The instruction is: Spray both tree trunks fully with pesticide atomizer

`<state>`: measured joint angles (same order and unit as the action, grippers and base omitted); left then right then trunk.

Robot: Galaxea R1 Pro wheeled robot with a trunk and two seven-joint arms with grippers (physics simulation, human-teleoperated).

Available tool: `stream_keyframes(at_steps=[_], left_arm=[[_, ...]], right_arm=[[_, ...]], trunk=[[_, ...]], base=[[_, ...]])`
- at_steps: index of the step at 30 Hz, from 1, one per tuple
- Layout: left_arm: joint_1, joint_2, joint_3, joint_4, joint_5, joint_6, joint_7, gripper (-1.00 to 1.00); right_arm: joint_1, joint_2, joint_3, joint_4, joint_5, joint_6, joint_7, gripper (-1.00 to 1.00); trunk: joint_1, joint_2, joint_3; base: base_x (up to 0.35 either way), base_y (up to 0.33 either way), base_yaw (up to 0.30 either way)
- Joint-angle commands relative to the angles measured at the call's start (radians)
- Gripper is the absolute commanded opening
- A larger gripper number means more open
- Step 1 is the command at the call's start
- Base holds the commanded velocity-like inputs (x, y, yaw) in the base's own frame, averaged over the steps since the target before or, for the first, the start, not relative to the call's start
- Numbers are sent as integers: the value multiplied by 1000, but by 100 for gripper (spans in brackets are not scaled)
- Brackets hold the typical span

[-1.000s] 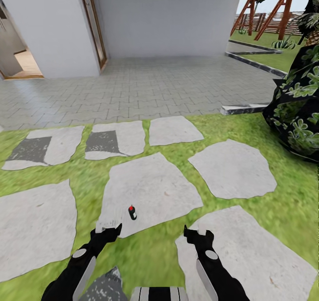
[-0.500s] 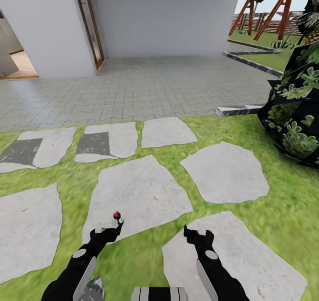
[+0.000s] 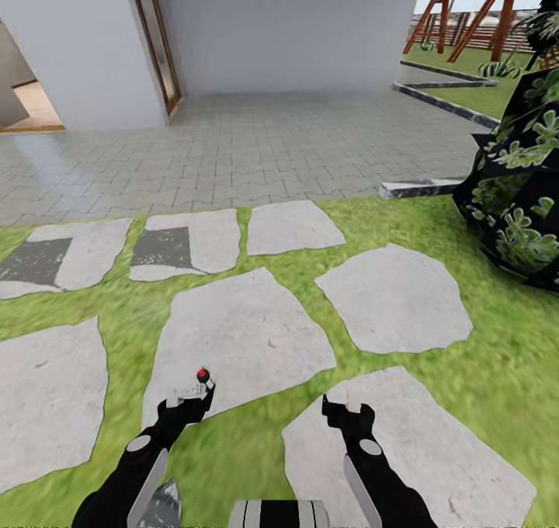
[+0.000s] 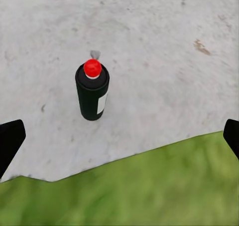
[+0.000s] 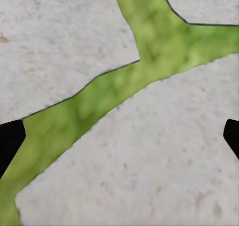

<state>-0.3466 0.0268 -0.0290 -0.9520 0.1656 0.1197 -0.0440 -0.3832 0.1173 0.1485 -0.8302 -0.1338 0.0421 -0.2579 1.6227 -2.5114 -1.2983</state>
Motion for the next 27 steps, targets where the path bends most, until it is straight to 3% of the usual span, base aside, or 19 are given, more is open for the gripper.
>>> stream_keyframes(at_steps=[1, 27], left_arm=[[0, 1, -2, -2, 11, 5, -1, 100], [1, 0, -2, -2, 10, 5, -1, 100]], right_arm=[[0, -1, 5, -2, -9, 4, -8, 100], [0, -1, 9, -1, -9, 5, -11, 100]], trunk=[[0, 0, -2], [0, 0, -40]], base=[[0, 0, 0], [0, 0, 0]])
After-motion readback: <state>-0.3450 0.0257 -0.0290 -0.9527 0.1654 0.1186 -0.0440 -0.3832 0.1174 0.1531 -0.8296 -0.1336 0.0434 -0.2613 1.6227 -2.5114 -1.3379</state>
